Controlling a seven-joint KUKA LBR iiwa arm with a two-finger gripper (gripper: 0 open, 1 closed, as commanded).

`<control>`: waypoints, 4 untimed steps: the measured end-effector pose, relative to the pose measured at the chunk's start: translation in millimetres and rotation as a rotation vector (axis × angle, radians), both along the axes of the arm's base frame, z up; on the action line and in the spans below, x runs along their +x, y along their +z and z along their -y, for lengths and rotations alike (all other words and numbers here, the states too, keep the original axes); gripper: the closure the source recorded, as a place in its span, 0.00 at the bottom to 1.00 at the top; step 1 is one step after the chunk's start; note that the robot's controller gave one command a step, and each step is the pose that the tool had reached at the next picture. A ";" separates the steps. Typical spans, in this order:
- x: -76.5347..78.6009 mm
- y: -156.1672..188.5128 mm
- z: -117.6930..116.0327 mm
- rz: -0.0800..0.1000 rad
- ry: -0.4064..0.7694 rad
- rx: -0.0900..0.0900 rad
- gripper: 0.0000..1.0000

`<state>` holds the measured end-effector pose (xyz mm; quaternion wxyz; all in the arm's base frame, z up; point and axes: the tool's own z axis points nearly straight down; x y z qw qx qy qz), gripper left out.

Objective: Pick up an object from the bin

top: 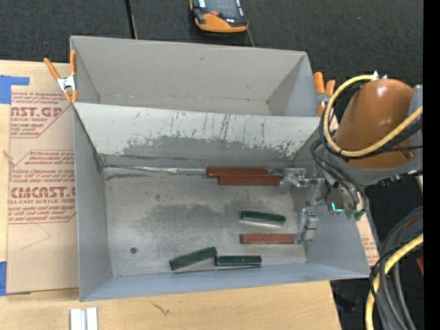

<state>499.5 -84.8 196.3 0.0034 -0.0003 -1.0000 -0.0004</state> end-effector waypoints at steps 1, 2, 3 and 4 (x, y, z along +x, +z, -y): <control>1.8 4.2 -0.3 0.008 0.001 -0.001 0.00; -1.8 -45.6 -9.8 0.014 0.064 -0.002 0.00; 28.6 -80.6 -5.7 0.006 0.134 0.000 0.00; 13.1 -123.7 32.7 0.003 -0.069 0.000 1.00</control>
Offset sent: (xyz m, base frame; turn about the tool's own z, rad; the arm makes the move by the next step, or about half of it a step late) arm -0.0101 0.0243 -0.1226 -0.1562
